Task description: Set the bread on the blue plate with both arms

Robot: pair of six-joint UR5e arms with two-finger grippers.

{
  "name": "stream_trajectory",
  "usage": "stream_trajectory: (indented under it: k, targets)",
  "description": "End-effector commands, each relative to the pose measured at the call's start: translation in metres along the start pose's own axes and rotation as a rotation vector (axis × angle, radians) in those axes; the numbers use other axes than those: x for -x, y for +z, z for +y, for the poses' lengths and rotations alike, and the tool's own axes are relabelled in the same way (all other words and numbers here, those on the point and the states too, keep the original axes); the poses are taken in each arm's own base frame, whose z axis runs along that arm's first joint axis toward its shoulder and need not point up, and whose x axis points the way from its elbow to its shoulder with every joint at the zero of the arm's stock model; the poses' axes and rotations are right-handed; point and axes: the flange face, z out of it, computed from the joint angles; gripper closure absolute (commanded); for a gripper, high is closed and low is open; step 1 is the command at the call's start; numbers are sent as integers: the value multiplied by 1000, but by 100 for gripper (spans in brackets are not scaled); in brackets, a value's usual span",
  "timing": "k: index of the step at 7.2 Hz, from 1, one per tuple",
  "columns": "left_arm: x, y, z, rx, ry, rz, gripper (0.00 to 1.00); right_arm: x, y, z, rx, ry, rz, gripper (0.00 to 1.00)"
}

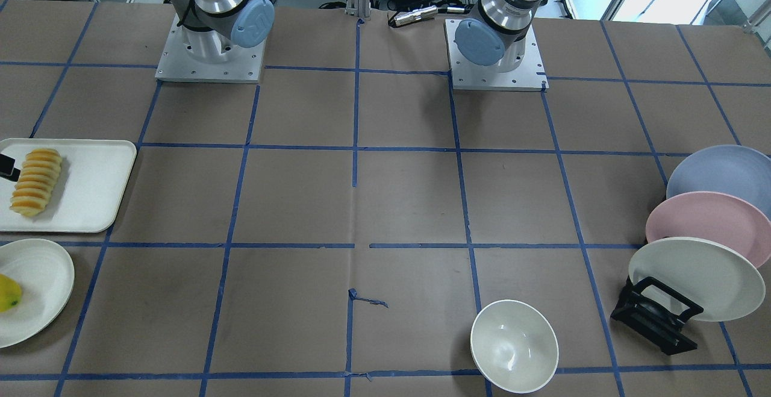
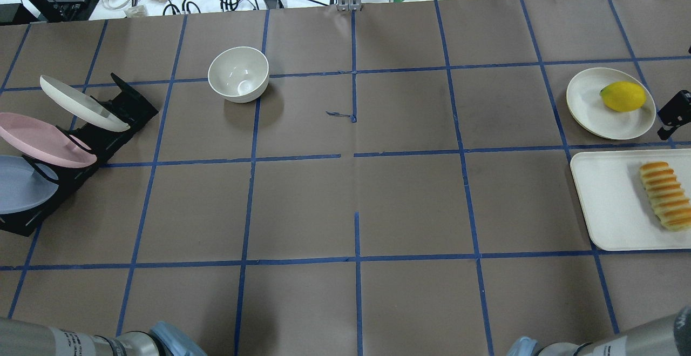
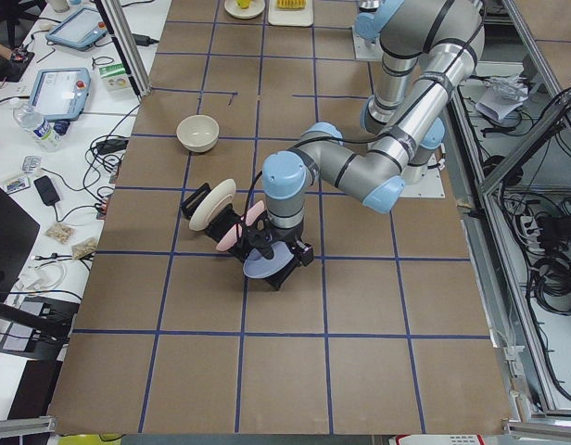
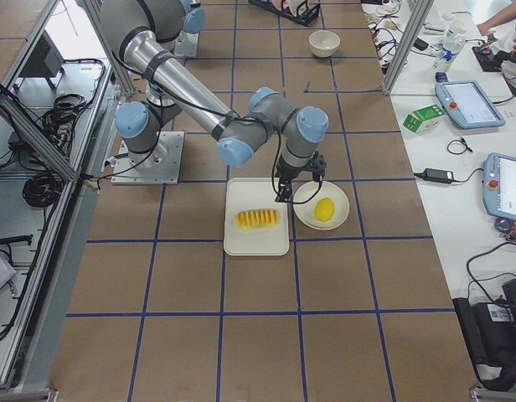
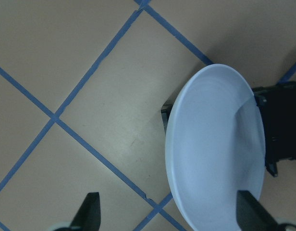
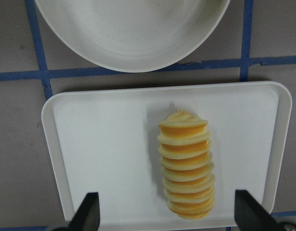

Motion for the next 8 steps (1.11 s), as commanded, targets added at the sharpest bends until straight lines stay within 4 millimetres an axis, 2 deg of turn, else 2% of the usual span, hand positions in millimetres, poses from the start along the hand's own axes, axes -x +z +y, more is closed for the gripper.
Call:
stream_trajectory:
  k: [1,2,3,4,5,6,8]
  targets:
    - [-3,34,1,29,-26,8,10,-12,28,-14,15,1,-2,0]
    - [-6,56,0,15,-38,7,15,-15,40,-14,32,4,-15,0]
    - [-4,52,3,0,-40,-3,19,-24,51,-12,37,15,-26,0]
    - [-4,49,3,-3,-35,-5,43,-31,70,-9,31,4,-27,0]
    - [-1,51,3,0,-33,-3,58,-31,89,-4,20,6,-16,0]
    - [-1,52,3,1,-32,-1,70,-23,105,4,26,10,-21,0]
    - [-3,55,2,7,-27,2,81,-23,116,9,55,-5,8,0]
